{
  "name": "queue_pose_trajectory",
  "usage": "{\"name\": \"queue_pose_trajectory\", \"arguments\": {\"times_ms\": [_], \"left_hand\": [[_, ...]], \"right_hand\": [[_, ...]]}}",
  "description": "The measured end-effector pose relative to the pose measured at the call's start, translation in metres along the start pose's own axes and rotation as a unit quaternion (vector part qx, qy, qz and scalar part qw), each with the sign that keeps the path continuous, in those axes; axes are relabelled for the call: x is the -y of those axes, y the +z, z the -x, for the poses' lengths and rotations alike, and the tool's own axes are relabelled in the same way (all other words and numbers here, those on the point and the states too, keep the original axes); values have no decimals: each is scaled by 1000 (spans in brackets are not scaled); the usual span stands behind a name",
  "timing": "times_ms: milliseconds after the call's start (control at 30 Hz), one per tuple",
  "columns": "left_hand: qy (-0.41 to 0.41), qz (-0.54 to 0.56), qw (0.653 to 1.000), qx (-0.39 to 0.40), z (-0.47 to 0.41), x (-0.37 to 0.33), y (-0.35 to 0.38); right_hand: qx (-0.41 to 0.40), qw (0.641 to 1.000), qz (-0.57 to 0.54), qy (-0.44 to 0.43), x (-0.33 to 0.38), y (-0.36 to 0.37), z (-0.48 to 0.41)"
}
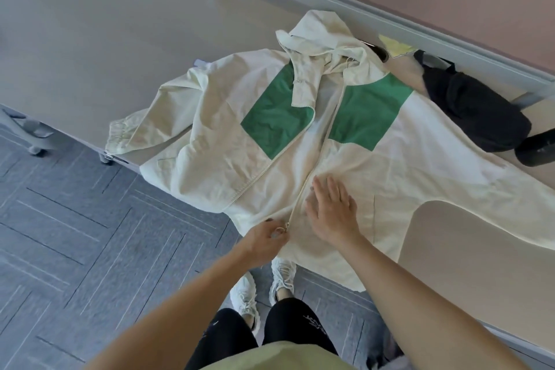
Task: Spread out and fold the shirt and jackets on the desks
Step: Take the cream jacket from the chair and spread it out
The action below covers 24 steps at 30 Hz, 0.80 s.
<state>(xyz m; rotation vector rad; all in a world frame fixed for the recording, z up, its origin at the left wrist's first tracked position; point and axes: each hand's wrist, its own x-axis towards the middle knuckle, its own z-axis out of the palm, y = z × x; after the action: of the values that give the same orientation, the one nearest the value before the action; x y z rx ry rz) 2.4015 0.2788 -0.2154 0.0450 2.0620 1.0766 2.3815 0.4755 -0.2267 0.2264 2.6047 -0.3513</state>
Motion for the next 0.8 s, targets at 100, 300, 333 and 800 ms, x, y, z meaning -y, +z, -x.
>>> {"name": "queue_pose_trajectory", "arguments": {"times_ms": [100,300,333,800], "left_hand": [[1,-41,998,44,-2,-10,12],[-10,-62,984,168,-20,-39,68],[-9,-53,982,183,-23,-47,76],[-92,-245,926,272,-35,-56,13]], "right_hand": [[48,999,9,-3,-13,15,5],[107,991,80,6,-99,12,20],[113,990,85,10,-115,6,21],[-108,992,-66,10,-59,-24,-3]]}}
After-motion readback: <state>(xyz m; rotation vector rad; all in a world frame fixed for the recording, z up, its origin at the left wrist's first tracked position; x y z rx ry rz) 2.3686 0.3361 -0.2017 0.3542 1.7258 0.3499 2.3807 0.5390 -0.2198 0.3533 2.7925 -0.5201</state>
